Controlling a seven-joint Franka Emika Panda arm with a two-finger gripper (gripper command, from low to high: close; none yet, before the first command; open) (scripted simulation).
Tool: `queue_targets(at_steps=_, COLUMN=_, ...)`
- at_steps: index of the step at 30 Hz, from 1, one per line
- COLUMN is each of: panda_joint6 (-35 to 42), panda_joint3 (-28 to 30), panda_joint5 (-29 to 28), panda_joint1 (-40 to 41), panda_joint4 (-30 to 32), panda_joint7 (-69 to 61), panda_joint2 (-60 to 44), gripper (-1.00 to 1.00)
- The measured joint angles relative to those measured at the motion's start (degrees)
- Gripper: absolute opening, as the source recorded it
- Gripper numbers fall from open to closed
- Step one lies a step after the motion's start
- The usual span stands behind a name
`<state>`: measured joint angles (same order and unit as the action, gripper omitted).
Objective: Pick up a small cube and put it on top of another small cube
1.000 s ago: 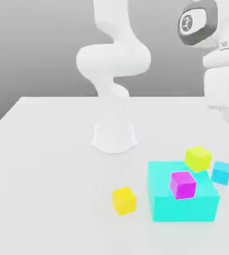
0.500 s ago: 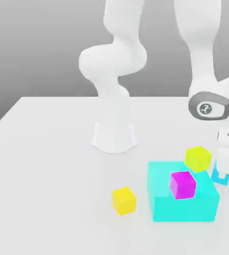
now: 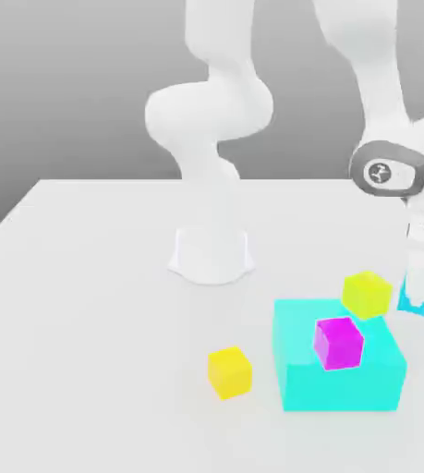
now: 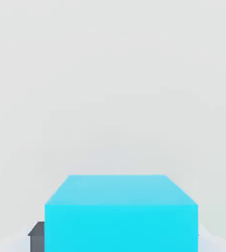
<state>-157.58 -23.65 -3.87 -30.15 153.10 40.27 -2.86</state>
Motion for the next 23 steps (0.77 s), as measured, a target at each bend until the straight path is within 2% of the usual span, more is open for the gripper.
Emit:
queue_targets(at_steps=6, panda_joint6=10.35, panda_joint3=3.97, panda_joint5=7.33, panda_joint1=0.58, panda_joint4=1.60, panda_joint7=-13.67, panda_joint2=12.63, gripper=-1.00)
queue_targets(at_steps=13, panda_joint6=22.43, panda_joint3=11.48, panda_joint5=12.49, panda_joint1=-0.74, panda_joint4=4.20, panda_joint7=-27.72, panda_joint2=26.86, gripper=-1.00)
queue_targets(at_steps=15, panda_joint6=21.68, panda_joint3=11.36, panda_joint5=11.57, panda_joint1=-0.35, panda_joint4=6.02, panda_joint7=-28.62, panda_joint2=26.69, gripper=-1.00)
queue_targets(at_steps=19, panda_joint6=13.02, panda_joint3=10.38, panda_joint5=10.80, panda_joint1=0.34, panda_joint4=8.62, panda_joint7=-28.39, panda_joint2=20.22, gripper=-1.00)
queue_targets(at_steps=20, panda_joint6=11.32, panda_joint3=10.19, panda_joint5=10.67, panda_joint1=0.46, panda_joint4=9.05, panda_joint7=-28.27, panda_joint2=18.93, gripper=1.00)
queue_targets(at_steps=23, panda_joint6=11.32, panda_joint3=10.19, panda_joint5=10.67, panda_joint1=0.46, panda_joint4=9.05, panda_joint7=-28.27, panda_joint2=18.93, gripper=1.00)
